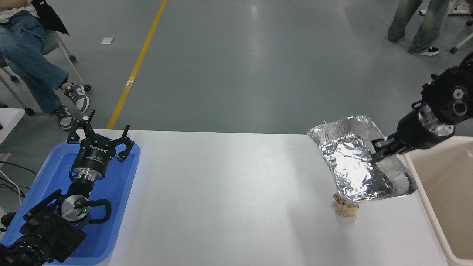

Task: Pick up foil plate and place in dustbin

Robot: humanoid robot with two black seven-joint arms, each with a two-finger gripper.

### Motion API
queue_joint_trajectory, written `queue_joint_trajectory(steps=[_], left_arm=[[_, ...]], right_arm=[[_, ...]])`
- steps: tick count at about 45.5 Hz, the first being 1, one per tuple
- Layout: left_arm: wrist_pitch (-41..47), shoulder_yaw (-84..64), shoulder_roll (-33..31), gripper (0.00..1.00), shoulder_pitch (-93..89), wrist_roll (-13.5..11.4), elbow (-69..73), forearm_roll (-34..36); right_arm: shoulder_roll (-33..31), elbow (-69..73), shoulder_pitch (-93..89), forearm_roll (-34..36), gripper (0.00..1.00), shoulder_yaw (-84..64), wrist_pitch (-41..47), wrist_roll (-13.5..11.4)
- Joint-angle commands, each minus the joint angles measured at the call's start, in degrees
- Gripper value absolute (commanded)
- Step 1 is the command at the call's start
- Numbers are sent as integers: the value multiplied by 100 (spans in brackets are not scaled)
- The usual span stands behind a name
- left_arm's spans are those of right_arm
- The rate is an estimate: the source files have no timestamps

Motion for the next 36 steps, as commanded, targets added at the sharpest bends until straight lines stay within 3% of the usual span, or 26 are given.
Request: queue_joint_trajectory(steps=[1, 36], left_arm=[[3, 0, -3, 100, 0, 3, 5, 0], [3, 0, -3, 100, 0, 3, 5, 0]], right_arm=[[-95, 6, 871, 24, 0, -146, 298, 2], [-95, -64, 775, 33, 0, -155, 298, 2]])
